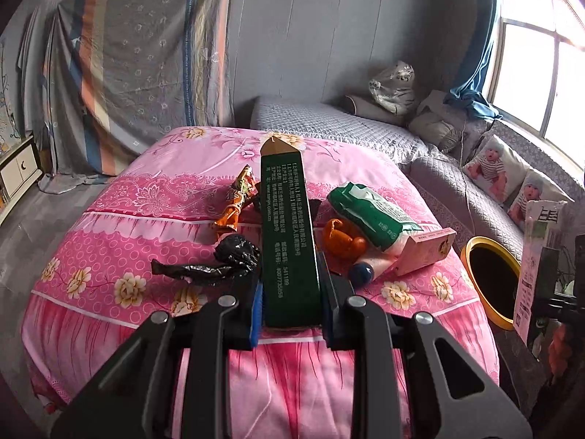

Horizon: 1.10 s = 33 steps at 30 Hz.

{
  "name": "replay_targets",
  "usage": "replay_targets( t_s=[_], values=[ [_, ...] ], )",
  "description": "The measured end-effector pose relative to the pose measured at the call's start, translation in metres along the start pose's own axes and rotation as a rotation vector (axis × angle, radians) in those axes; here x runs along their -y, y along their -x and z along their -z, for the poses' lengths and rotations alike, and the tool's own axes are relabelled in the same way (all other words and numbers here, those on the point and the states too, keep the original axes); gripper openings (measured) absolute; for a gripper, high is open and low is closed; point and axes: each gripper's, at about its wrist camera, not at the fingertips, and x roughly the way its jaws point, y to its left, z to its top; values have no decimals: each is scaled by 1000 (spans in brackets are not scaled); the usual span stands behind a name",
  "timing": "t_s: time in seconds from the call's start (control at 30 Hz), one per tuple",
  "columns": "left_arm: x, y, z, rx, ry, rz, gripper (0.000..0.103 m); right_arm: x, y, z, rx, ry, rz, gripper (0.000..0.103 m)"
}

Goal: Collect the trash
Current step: 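Drop the green box and milk carton into the bin with both grippers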

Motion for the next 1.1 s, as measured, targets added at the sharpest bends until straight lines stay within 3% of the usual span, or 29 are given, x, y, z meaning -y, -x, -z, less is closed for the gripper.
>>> replay_targets(
  t_s=[0.17, 0.47, 0.67, 0.9, 1.1],
  values=[
    [17, -2, 4, -5, -36, 36, 23, 4, 0, 0, -1, -14, 20, 57],
    [72, -8, -7, 6, -138, 133, 23, 19, 37, -6, 83, -34, 108, 57],
    [126, -25, -18, -9, -220, 231, 23, 45, 77, -9, 168, -90, 217, 57],
    [195, -48, -32, -19, -319, 352, 23, 83, 123, -3, 268, -198, 406, 57],
    [251, -74, -31, -45, -377, 437, 23, 121, 140, 11, 290, -299, 519, 57]
  ],
)
